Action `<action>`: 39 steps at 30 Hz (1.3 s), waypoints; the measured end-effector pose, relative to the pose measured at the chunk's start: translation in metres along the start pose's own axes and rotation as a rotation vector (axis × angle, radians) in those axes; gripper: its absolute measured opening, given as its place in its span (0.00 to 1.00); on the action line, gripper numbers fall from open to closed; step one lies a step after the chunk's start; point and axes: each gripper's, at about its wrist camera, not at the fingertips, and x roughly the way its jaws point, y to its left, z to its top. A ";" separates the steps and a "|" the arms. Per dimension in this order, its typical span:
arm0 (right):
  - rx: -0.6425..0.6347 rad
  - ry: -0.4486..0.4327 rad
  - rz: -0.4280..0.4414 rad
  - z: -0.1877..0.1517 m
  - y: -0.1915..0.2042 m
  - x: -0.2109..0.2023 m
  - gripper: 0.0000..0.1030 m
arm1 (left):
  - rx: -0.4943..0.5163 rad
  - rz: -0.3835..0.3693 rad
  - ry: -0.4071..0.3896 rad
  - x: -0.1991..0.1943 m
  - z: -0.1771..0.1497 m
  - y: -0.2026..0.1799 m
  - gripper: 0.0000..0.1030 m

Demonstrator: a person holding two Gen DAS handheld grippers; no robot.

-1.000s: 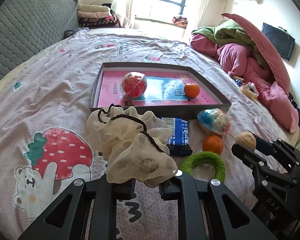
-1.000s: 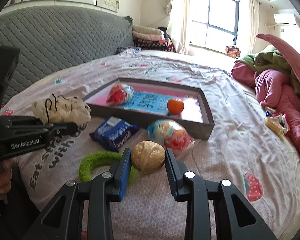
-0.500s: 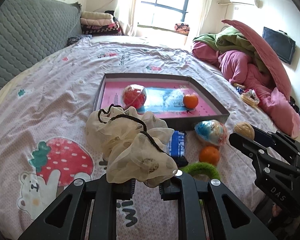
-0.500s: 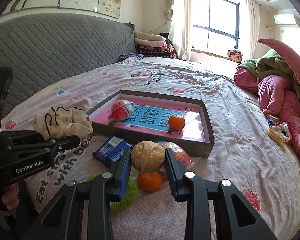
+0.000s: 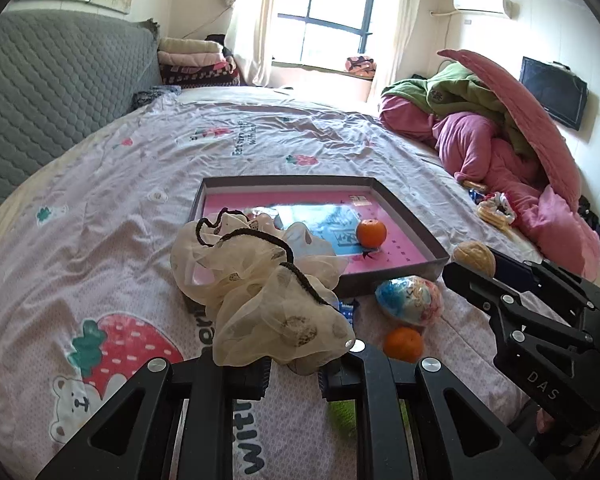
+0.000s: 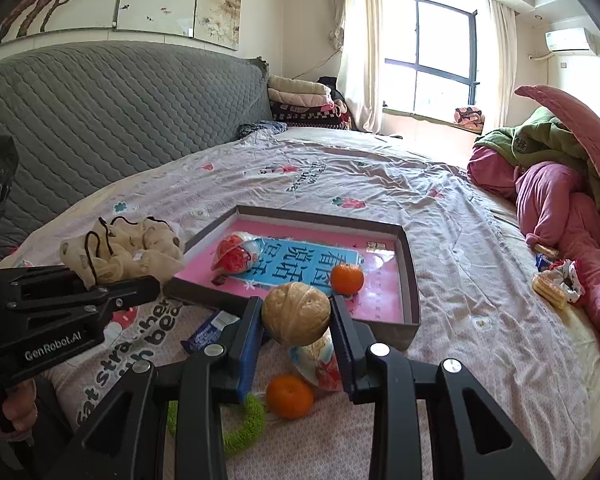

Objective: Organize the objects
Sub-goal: 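Lift and carry the scrunchie and beige ball over the tray with both tools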

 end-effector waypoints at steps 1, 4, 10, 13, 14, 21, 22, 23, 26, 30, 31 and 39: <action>0.002 -0.005 0.001 0.002 -0.001 -0.001 0.33 | 0.003 0.007 -0.001 0.000 0.002 -0.001 0.17; 0.007 -0.015 0.005 0.007 -0.002 -0.001 0.33 | 0.005 0.014 0.002 0.002 0.008 -0.004 0.17; 0.009 -0.028 -0.003 0.016 -0.005 0.001 0.33 | 0.006 0.034 0.007 0.010 0.019 -0.008 0.17; 0.014 -0.035 -0.004 0.020 -0.008 0.003 0.33 | 0.003 0.034 0.006 0.014 0.026 -0.009 0.17; 0.013 -0.036 -0.005 0.021 -0.008 0.004 0.33 | 0.002 0.032 0.004 0.015 0.028 -0.009 0.17; 0.005 -0.058 -0.021 0.032 -0.014 0.007 0.33 | 0.002 0.035 -0.029 0.021 0.047 -0.010 0.17; 0.003 -0.061 -0.027 0.034 -0.015 0.007 0.33 | 0.008 0.039 -0.034 0.022 0.048 -0.010 0.17; 0.005 -0.062 -0.030 0.035 -0.016 0.008 0.33 | 0.016 0.046 -0.036 0.024 0.048 -0.010 0.17; 0.015 -0.064 -0.034 0.037 -0.022 0.011 0.33 | 0.010 0.040 -0.026 0.028 0.049 -0.006 0.17; 0.019 -0.068 -0.044 0.042 -0.026 0.015 0.33 | -0.003 0.036 -0.025 0.031 0.053 -0.002 0.17; 0.019 -0.070 -0.048 0.044 -0.026 0.016 0.33 | -0.004 0.037 -0.028 0.031 0.054 0.000 0.17; 0.013 -0.086 -0.061 0.056 -0.034 0.023 0.33 | -0.019 0.021 -0.027 0.040 0.067 0.001 0.17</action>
